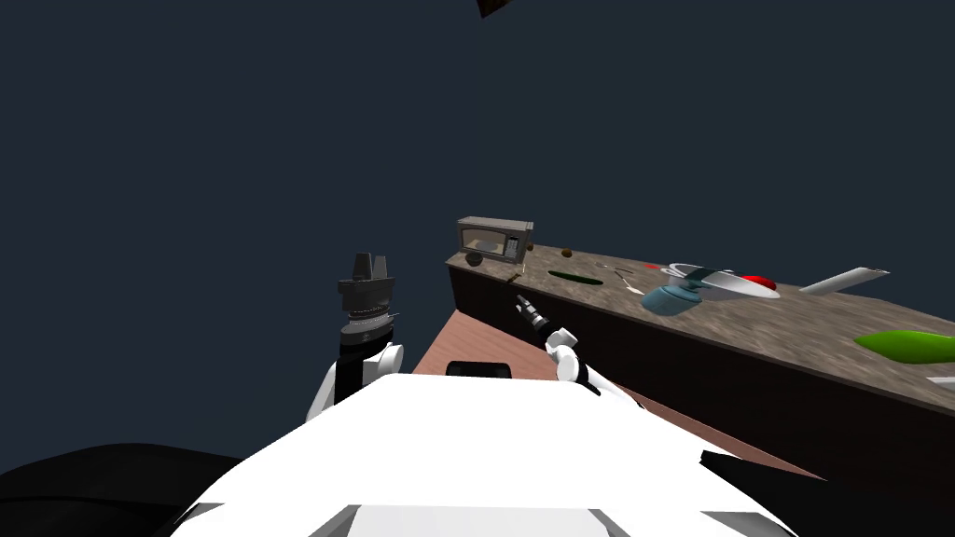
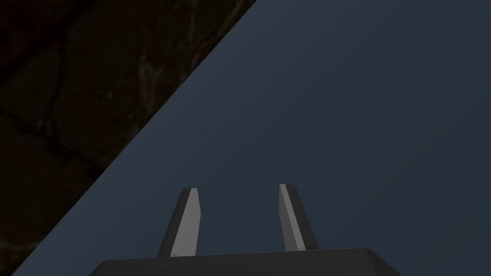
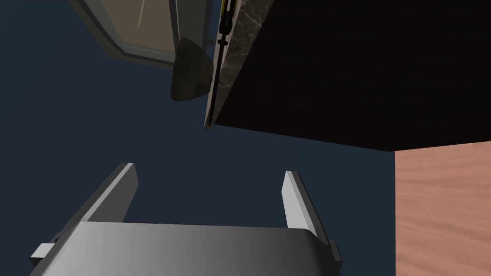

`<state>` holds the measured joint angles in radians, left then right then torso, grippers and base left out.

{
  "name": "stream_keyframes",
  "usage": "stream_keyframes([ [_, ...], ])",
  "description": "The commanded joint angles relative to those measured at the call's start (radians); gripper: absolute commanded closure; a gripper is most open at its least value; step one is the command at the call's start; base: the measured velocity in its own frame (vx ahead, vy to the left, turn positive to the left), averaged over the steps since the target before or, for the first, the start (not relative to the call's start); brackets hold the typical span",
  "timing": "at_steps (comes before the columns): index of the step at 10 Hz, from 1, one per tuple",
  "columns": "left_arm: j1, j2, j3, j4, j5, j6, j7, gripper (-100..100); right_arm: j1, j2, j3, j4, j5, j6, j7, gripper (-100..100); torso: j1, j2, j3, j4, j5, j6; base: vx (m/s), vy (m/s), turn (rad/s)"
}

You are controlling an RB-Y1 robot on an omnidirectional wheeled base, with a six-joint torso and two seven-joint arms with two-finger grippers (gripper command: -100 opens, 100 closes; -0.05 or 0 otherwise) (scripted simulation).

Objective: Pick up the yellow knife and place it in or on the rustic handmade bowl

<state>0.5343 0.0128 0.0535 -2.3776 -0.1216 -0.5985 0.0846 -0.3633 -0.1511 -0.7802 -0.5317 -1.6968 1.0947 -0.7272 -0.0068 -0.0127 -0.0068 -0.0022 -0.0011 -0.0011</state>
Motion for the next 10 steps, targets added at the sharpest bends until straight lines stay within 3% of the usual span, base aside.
stream_keyframes([
  [1, 0.0, 0.0, 0.0, 0.0, 0.0, 0.0, 0.0, 0, -0.005, 0.004, 0.015, -0.007, 0.012, 0.024, -0.011, -100, 0.0, 0.0, 0.0, 0.0, 0.0, 0.0, 0.161, -0.117, 0.014],
  [4, 0.0, 0.0, 0.0, 0.0, 0.0, 0.0, 0.0, 0, -0.014, 0.023, 0.036, -0.008, 0.03, 0.057, -0.025, -100, -0.002, -0.002, -0.001, 0.0, 0.0, 0.0, 0.151, -0.112, 0.021],
  [5, 0.0, 0.0, 0.0, 0.0, 0.0, 0.0, 0.0, 0, -0.014, 0.023, 0.036, 0.016, 0.03, 0.057, -0.025, -100, -0.002, -0.004, -0.003, -0.001, -0.001, 0.0, 0.13, -0.091, 0.007],
  [9, 0.0, 0.0, 0.0, 0.0, 0.0, 0.0, 0.0, 0, -0.017, 0.048, 0.047, -0.008, 0.042, 0.076, -0.034, -100, 0.0, 0.0, 0.0, 0.0, 0.0, 0.0, 0.082, -0.075, 0.003],
  [10, 0.0, 0.0, 0.0, 0.0, 0.0, 0.0, 0.0, 0, -0.019, 0.086, 0.054, -0.009, 0.052, 0.091, -0.041, -100, 0.002, 0.002, 0.001, 0.0, 0.0, 0.0, 0.122, -0.119, -0.018],
])
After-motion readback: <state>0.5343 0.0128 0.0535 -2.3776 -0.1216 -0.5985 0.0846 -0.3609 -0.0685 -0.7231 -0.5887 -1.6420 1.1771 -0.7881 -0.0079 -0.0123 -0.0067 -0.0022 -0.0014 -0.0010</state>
